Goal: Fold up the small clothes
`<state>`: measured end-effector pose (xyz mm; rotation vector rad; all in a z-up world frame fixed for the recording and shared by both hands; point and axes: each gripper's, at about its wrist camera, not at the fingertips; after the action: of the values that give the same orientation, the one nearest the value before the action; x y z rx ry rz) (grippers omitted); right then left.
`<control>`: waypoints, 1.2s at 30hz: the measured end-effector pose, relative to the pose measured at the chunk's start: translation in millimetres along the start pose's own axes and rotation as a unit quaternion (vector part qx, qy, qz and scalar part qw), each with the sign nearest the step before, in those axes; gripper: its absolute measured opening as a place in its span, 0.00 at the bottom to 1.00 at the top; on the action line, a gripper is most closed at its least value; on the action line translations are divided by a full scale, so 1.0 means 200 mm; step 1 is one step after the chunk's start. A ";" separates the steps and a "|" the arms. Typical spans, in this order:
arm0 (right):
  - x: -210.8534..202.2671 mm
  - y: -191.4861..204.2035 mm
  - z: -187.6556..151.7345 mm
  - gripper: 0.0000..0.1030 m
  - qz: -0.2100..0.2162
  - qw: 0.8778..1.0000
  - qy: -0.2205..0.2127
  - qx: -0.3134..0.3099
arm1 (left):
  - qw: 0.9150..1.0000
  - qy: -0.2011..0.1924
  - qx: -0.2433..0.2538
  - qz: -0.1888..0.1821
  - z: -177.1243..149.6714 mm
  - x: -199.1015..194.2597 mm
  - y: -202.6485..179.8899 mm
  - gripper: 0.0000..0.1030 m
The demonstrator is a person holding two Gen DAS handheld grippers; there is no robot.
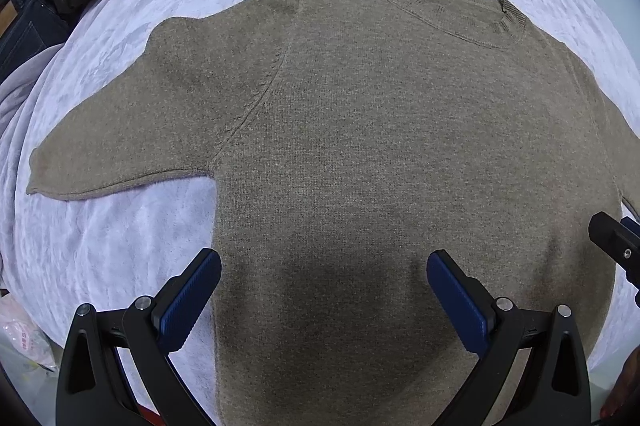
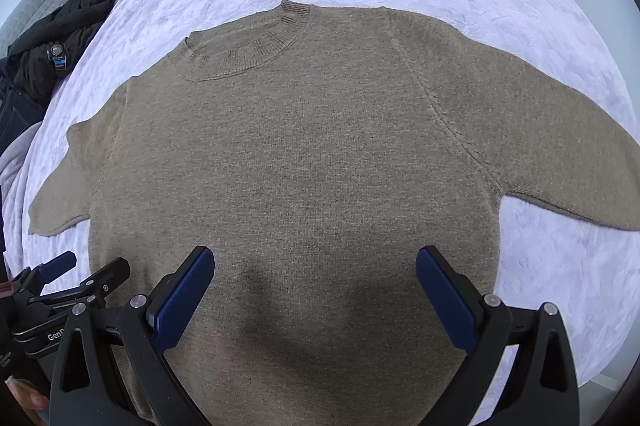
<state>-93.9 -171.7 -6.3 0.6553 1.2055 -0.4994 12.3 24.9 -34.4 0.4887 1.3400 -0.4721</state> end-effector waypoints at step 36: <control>0.02 0.44 -0.07 0.98 0.021 0.994 0.000 -0.110 | 0.974 -0.107 -0.190 -0.054 -0.14 0.00 0.93 1.00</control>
<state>-42.7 -98.9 5.0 0.4902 1.2238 -0.3260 99.4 192.2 -27.1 0.0460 1.2141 -0.3342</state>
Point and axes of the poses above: each gripper's, at about its wrist camera, not at the fingertips, and x roughly the way its jaws point, y to its left, z to its top, and after that the axes turned 10 degrees about x, right-handed
